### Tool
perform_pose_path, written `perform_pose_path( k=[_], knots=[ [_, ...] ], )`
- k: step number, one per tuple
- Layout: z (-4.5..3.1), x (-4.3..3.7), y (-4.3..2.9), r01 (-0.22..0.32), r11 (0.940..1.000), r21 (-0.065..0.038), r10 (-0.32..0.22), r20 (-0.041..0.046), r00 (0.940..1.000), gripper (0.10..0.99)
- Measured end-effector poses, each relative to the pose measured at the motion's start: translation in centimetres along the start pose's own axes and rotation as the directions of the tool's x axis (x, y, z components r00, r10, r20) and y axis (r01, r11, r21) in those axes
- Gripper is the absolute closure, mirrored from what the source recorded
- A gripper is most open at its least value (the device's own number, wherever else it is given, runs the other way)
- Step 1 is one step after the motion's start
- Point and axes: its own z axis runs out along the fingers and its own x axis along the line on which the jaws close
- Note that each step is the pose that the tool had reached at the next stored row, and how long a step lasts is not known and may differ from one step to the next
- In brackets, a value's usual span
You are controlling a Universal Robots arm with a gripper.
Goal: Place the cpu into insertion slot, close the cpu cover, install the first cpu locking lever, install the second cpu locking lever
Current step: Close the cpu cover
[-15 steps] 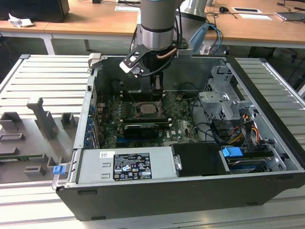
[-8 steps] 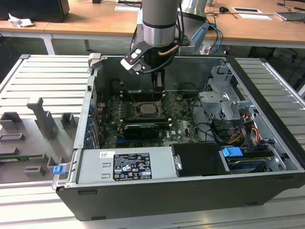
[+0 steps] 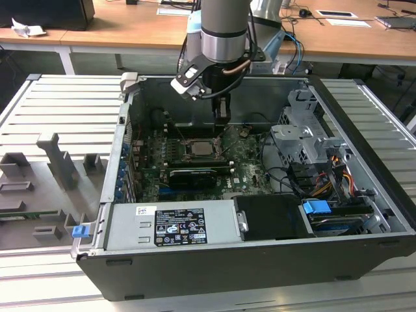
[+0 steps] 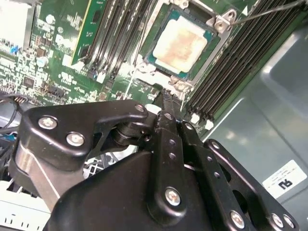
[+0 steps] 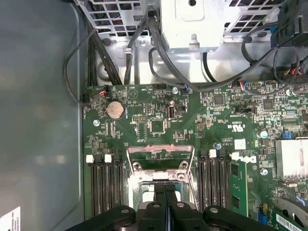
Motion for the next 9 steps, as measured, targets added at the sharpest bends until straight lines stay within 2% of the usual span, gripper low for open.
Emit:
perform_pose_path(
  k=[9],
  knots=[
    [0.08,0.06,1.51,0.0,1.0,0.003,0.0,0.0003,1.0,0.98]
  ],
)
